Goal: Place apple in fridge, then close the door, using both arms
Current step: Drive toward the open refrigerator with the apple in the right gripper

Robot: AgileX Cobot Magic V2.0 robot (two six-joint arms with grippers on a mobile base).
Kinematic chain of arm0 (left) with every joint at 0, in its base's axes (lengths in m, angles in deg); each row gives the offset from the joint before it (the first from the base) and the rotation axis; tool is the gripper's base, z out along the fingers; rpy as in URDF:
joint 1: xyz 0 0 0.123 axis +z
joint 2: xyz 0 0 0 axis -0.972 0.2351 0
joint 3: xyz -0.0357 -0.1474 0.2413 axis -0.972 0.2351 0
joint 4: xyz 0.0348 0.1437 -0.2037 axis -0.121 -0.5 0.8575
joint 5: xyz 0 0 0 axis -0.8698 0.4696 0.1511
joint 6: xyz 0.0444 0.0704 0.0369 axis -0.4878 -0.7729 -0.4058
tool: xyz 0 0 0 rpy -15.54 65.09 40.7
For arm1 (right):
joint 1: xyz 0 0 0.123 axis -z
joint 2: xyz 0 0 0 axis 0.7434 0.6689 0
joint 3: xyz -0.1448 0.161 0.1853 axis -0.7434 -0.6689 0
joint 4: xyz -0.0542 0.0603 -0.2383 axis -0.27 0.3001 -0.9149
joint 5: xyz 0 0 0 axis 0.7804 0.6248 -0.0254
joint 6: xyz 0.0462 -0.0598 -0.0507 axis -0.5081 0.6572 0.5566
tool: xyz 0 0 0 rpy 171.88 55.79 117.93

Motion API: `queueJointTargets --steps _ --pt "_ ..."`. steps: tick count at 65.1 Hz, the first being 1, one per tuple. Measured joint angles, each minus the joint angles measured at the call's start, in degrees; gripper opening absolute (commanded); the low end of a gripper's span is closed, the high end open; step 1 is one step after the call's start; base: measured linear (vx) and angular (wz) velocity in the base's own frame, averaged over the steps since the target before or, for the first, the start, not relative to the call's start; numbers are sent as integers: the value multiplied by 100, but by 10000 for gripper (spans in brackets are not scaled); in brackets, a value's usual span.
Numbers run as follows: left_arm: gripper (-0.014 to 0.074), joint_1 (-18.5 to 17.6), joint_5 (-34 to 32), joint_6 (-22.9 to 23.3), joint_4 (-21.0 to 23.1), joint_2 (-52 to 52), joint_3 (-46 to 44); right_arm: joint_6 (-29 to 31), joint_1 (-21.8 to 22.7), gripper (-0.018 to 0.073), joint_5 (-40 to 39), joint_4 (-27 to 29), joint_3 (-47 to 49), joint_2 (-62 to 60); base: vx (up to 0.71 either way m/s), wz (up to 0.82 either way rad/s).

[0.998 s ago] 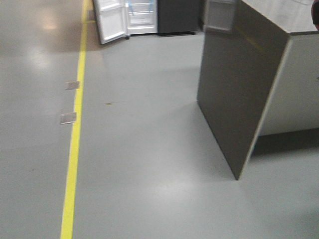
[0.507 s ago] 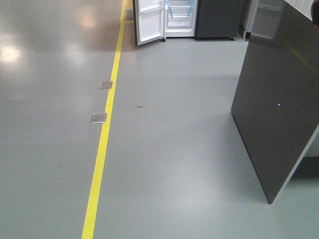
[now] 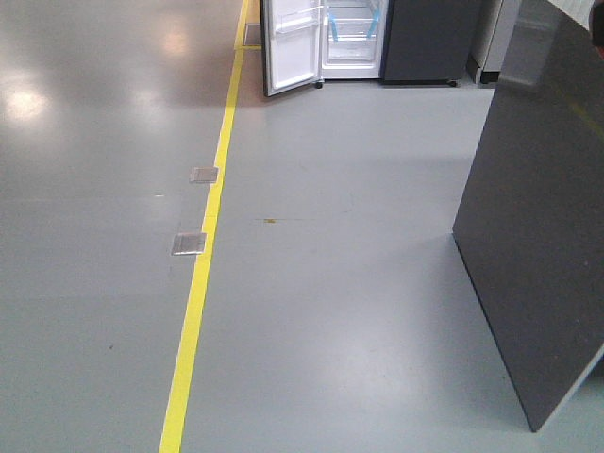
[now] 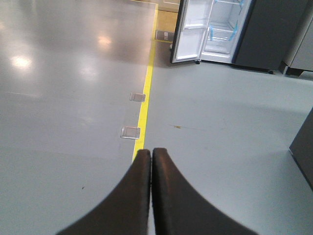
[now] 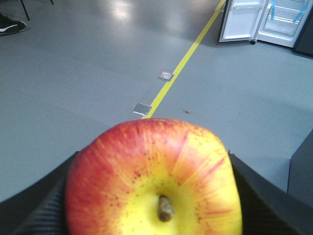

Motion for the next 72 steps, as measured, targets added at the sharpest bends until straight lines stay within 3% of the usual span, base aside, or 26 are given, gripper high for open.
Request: queueJointTargets --steps 72 --pt "-8 0 0 0 0 0 0 0 0 -11 0 0 0 0 30 2"
